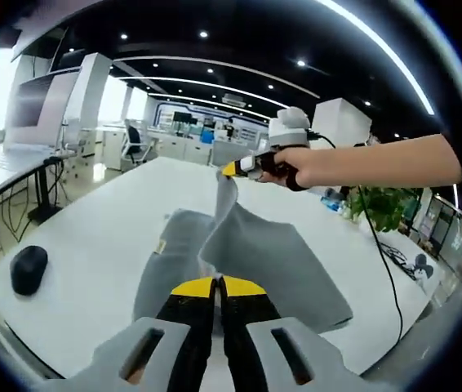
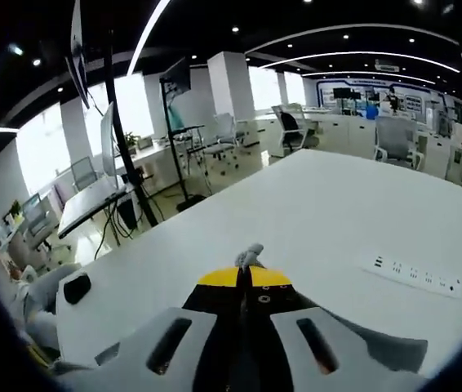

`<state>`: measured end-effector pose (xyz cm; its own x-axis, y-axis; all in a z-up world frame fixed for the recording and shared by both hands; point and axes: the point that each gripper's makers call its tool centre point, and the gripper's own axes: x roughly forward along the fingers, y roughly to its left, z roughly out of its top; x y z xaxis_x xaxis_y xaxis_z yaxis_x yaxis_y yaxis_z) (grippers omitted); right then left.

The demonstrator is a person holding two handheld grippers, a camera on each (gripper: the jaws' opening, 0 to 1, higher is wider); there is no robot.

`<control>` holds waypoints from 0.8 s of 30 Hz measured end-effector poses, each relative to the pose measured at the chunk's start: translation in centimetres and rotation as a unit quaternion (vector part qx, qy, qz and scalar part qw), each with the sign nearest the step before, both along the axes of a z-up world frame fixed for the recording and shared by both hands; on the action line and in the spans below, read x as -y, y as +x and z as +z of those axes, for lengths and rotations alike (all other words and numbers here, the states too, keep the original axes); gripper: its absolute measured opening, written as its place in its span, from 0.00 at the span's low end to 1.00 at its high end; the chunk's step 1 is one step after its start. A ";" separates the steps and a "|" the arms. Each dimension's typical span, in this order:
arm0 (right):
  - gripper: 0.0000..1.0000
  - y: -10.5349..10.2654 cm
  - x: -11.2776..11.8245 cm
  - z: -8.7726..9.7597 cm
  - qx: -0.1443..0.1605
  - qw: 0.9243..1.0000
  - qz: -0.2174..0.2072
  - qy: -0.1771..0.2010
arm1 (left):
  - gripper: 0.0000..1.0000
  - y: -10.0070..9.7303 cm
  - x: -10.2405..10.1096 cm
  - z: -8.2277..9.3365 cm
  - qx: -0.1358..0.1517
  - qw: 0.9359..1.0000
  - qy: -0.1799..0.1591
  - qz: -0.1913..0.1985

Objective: Fold the towel on the table until its edges align and the towel forms a compact rectangular stack.

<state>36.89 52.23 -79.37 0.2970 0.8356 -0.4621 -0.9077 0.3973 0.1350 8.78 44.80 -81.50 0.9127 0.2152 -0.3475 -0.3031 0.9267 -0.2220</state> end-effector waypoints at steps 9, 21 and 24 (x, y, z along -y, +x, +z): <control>0.00 -1.0 -2.2 -2.7 0.012 0.999 0.031 -0.037 | 0.02 -0.6 -1.8 -2.3 -0.018 0.999 -0.018 0.041; 0.00 -0.8 -3.3 -5.0 -0.057 0.998 -0.003 -0.026 | 0.02 -0.5 -3.3 -4.2 -0.034 0.996 -0.041 0.071; 0.00 -1.1 -3.4 -5.1 -0.085 0.996 -0.021 -0.015 | 0.02 -0.4 -3.6 -4.8 -0.042 0.996 -0.039 0.072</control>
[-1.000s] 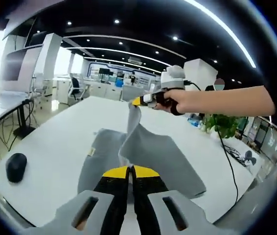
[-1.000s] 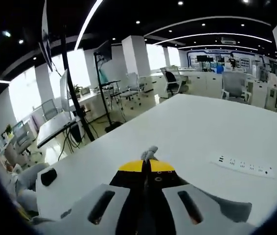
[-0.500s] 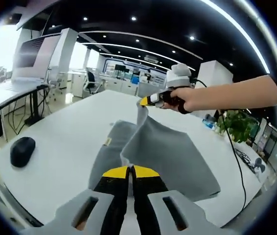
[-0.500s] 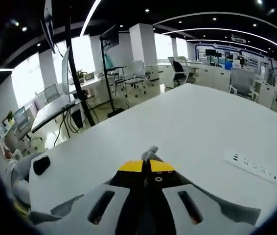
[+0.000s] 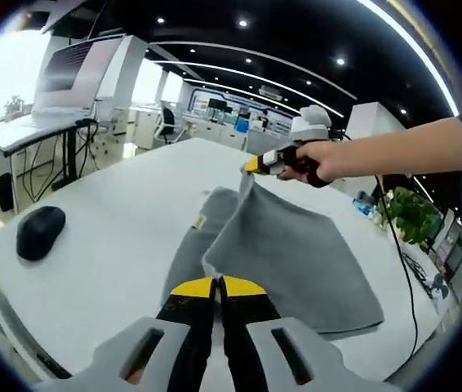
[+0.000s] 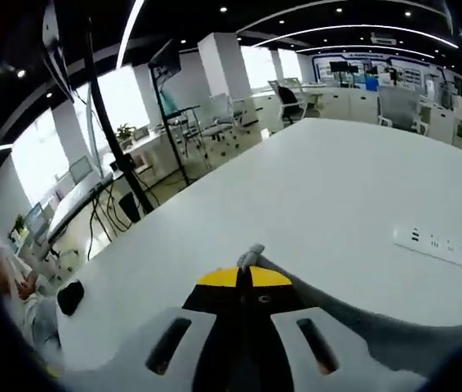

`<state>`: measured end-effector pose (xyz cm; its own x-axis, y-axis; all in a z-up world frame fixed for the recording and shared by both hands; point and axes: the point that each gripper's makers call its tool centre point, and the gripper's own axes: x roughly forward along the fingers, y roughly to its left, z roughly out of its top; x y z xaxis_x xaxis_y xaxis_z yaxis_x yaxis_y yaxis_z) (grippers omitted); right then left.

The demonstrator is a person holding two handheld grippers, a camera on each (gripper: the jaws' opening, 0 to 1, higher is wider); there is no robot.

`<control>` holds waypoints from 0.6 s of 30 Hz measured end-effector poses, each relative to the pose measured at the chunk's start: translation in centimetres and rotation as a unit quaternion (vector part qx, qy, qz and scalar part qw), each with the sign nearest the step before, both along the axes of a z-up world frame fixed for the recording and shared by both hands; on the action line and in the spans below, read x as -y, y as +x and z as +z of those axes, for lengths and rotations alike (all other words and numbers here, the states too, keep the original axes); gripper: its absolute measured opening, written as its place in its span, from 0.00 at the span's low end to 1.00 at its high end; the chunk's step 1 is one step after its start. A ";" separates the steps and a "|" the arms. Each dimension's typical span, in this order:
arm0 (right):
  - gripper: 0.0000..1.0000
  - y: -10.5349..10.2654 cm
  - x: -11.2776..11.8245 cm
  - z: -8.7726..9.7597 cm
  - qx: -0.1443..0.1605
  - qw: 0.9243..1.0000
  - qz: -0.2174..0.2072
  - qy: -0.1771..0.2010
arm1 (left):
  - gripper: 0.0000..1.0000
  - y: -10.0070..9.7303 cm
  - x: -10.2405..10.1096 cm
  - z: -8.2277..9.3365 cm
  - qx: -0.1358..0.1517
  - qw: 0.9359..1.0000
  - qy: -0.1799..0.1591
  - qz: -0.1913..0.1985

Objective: Fold the towel on the table until its edges align and the towel forms a compact rectangular stack.

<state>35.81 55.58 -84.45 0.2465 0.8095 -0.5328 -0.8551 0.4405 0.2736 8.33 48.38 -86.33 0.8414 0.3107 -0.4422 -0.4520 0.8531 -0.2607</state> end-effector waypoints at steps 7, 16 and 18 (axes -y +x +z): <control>0.00 -0.8 -0.6 -0.6 0.003 1.000 0.004 -0.005 | 0.02 -0.5 -0.3 -1.2 -0.014 1.000 -0.005 0.003; 0.00 -1.6 -1.5 -1.0 0.016 0.999 0.033 -0.010 | 0.03 -1.0 -0.3 -1.8 -0.024 0.999 -0.017 0.015; 0.00 -1.8 -1.6 -0.8 0.014 0.999 0.040 -0.006 | 0.03 -1.2 -0.3 -1.9 -0.028 0.999 -0.013 0.018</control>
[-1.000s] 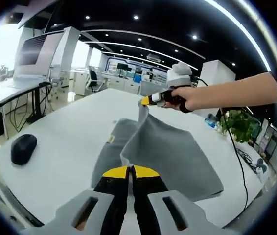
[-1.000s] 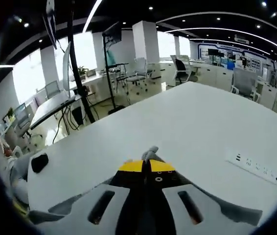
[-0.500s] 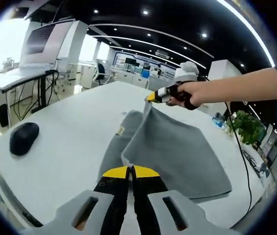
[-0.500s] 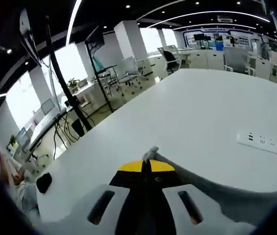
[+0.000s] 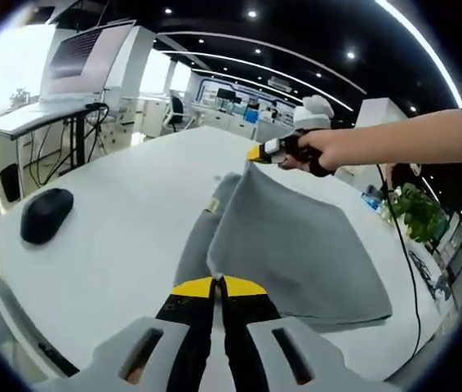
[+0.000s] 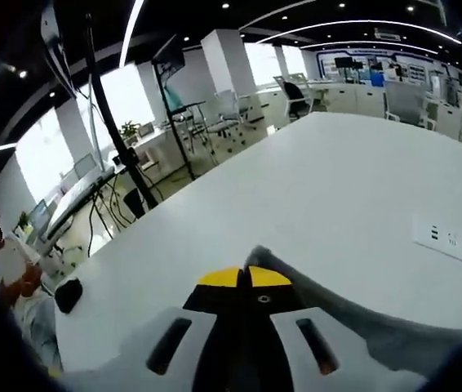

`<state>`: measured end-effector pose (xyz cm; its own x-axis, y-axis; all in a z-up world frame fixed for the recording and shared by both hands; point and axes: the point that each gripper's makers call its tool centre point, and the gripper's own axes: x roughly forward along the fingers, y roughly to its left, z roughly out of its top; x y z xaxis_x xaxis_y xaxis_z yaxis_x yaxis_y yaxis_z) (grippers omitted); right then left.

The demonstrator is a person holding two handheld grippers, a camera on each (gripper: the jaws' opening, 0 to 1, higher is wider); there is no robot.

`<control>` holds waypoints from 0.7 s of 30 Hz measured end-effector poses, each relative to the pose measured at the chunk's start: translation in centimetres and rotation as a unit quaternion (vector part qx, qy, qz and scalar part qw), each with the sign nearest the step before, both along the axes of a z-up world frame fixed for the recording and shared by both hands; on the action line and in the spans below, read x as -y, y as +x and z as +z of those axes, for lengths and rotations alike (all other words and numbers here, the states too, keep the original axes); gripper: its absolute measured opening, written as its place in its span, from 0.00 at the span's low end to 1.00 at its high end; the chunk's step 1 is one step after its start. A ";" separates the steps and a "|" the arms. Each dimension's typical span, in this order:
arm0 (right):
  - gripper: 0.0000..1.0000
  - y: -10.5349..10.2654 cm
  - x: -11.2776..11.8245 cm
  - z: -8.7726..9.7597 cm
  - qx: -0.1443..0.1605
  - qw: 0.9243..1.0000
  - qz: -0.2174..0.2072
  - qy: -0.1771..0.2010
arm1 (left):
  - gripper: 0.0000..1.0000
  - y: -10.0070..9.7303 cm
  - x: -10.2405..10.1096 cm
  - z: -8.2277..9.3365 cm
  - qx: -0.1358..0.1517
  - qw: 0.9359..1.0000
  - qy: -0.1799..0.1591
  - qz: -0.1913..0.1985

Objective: Fold the towel on the table until its edges align and the towel forms a compact rectangular stack.

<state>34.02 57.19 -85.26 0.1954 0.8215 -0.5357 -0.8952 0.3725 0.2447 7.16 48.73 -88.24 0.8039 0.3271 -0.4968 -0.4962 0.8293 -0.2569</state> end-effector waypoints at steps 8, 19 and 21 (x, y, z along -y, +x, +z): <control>0.02 0.2 0.5 1.0 0.011 1.000 0.009 0.000 | 0.03 -0.4 -0.6 0.3 -0.012 1.000 0.018 0.006; 0.12 1.5 1.6 1.8 0.026 0.999 0.018 0.001 | 0.01 -0.8 -1.8 1.6 -0.009 0.999 0.039 0.014; 0.13 1.9 2.1 1.7 0.024 1.000 0.017 0.000 | 0.02 -0.8 -1.9 1.9 -0.008 0.999 0.045 0.016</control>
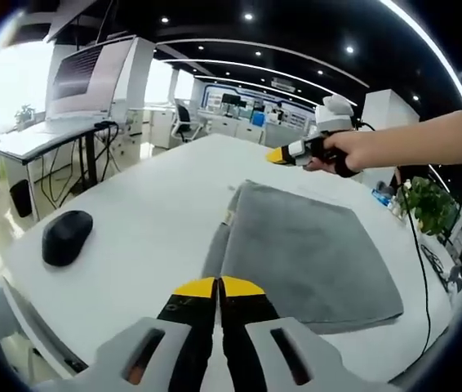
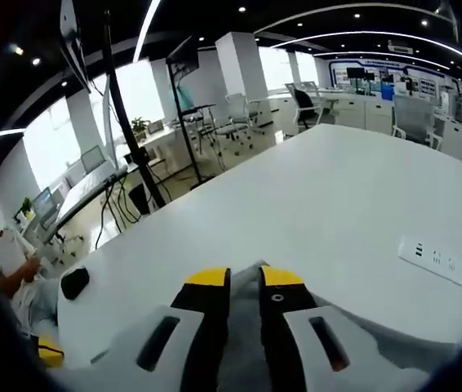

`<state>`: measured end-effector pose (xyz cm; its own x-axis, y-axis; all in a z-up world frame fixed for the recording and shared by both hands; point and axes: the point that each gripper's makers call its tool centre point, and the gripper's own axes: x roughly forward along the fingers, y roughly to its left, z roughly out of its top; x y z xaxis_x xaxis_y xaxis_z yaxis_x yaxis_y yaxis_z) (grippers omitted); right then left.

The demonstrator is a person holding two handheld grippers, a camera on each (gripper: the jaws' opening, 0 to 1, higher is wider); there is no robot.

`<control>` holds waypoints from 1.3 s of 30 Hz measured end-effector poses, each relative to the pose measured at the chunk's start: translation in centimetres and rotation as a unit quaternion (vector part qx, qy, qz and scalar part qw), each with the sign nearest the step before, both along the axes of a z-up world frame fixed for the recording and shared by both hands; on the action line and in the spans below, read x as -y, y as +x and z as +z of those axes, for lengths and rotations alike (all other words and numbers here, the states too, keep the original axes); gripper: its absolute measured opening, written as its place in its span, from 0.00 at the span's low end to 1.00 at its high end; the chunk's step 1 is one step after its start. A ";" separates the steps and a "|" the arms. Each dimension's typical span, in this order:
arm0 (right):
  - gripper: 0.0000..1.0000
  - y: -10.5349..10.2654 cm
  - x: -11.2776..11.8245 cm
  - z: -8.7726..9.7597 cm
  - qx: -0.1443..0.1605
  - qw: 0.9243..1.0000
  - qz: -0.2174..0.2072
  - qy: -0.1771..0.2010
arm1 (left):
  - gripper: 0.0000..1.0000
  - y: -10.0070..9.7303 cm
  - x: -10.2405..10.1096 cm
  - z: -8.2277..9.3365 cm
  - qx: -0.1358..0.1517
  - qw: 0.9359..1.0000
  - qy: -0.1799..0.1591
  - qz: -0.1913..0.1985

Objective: Fold the towel on the table until its edges align and the towel forms a compact rectangular stack.

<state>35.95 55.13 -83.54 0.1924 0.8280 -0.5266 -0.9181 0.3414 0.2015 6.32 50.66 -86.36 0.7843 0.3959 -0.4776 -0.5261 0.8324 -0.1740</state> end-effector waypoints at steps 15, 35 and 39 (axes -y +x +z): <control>0.19 0.1 5.3 1.7 0.006 1.000 0.004 -0.016 | 0.17 1.8 3.8 1.1 0.008 0.997 0.024 -0.071; 0.27 3.6 14.6 3.1 0.015 0.999 -0.025 -0.027 | 0.44 8.7 14.7 4.0 0.016 0.963 0.070 -0.258; 0.32 4.5 16.3 2.7 0.015 0.999 -0.032 -0.035 | 0.55 9.4 16.5 2.9 0.004 0.957 0.051 -0.285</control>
